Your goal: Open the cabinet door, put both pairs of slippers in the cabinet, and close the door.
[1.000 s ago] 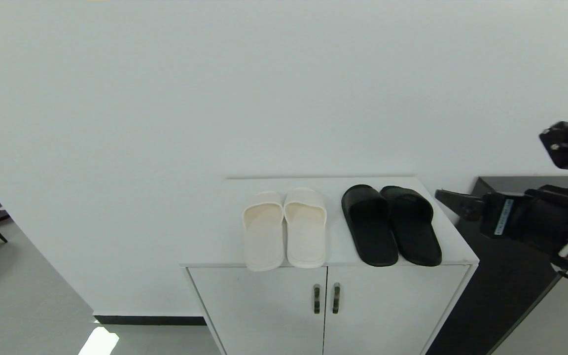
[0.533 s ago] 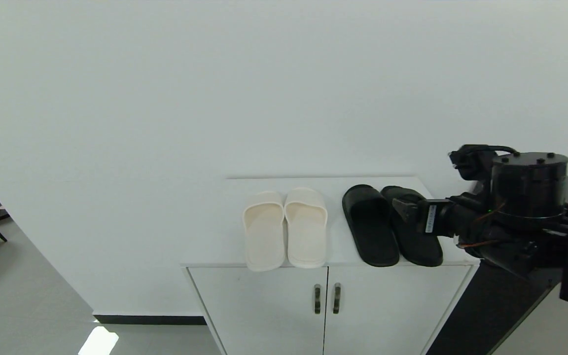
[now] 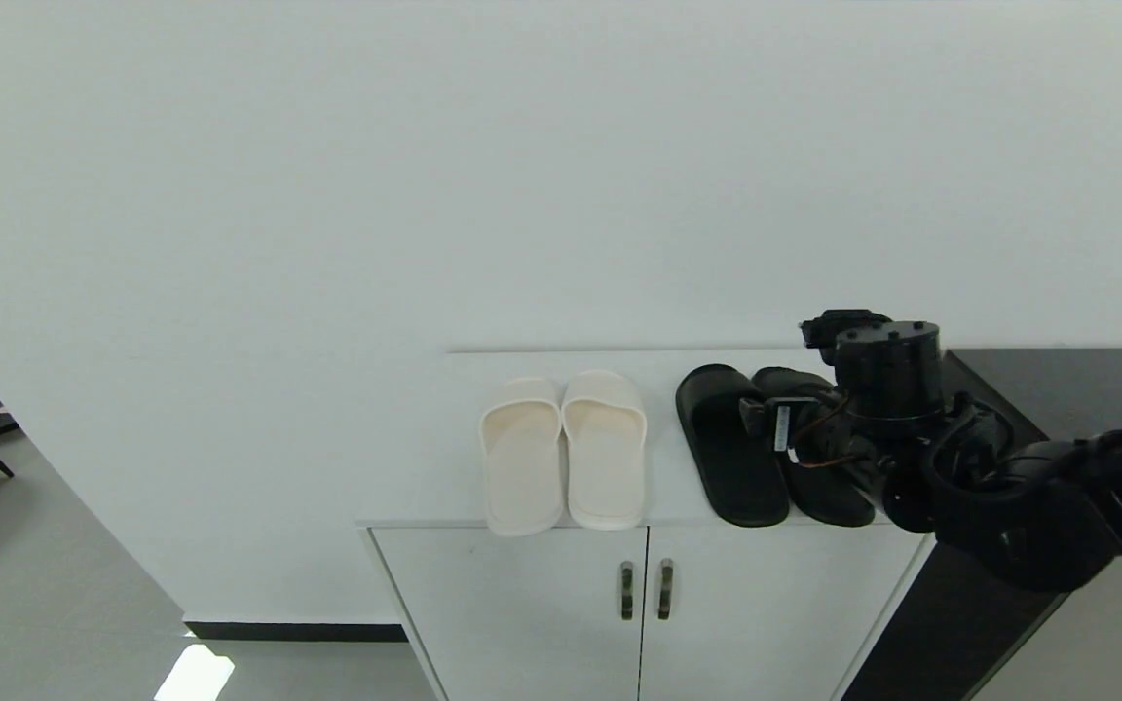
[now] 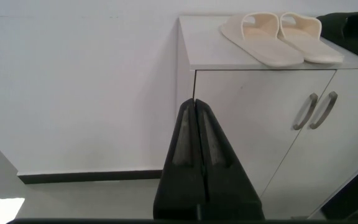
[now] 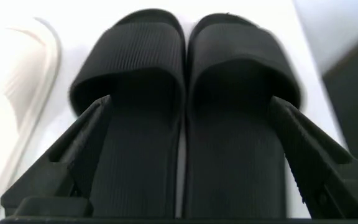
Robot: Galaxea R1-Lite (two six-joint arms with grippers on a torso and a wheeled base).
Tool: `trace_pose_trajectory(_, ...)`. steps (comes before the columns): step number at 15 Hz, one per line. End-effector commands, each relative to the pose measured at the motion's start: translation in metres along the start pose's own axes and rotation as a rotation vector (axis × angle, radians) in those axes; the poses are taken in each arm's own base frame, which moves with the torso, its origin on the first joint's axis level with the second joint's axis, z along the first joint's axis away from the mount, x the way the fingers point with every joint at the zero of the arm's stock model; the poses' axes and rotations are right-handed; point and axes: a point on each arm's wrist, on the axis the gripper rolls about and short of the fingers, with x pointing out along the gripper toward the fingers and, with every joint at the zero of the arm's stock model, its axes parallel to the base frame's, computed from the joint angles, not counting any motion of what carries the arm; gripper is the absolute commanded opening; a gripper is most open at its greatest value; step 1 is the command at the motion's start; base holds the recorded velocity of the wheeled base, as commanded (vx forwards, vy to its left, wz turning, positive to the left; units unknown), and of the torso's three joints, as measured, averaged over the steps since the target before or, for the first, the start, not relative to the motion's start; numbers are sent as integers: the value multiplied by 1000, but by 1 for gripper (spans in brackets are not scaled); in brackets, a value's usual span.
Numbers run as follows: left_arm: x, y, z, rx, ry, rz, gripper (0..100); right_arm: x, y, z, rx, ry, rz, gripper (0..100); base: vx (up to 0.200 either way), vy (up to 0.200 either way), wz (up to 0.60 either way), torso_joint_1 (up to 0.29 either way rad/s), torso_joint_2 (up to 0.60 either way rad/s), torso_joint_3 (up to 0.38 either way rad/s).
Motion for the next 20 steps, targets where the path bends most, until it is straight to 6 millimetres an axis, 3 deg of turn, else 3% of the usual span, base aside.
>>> trace_pose_trajectory(1, 0, 0, 0, 0, 1, 0, 0, 25, 5, -17, -14, 30, -20, 100, 0, 0, 0, 0, 0, 0)
trace_pose_trajectory(6, 0, 0, 0, 0, 1, 0, 0, 55, 7, -18, 16, -9, -37, 100, 0, 0, 0, 0, 0, 0)
trace_pose_trajectory(14, 0, 0, 0, 1, 1, 0, 0, 86, 3, -24, 26, -12, -74, 100, 0, 0, 0, 0, 0, 0)
trace_pose_trajectory(15, 0, 0, 0, 1, 1, 0, 0, 89, 3, -22, 30, -19, -74, 0, 0, 0, 0, 0, 0, 0)
trace_pose_trajectory(20, 0, 0, 0, 1, 1, 0, 0, 87, 4, -11, 46, -50, -68, 0, 0, 0, 0, 0, 0, 0)
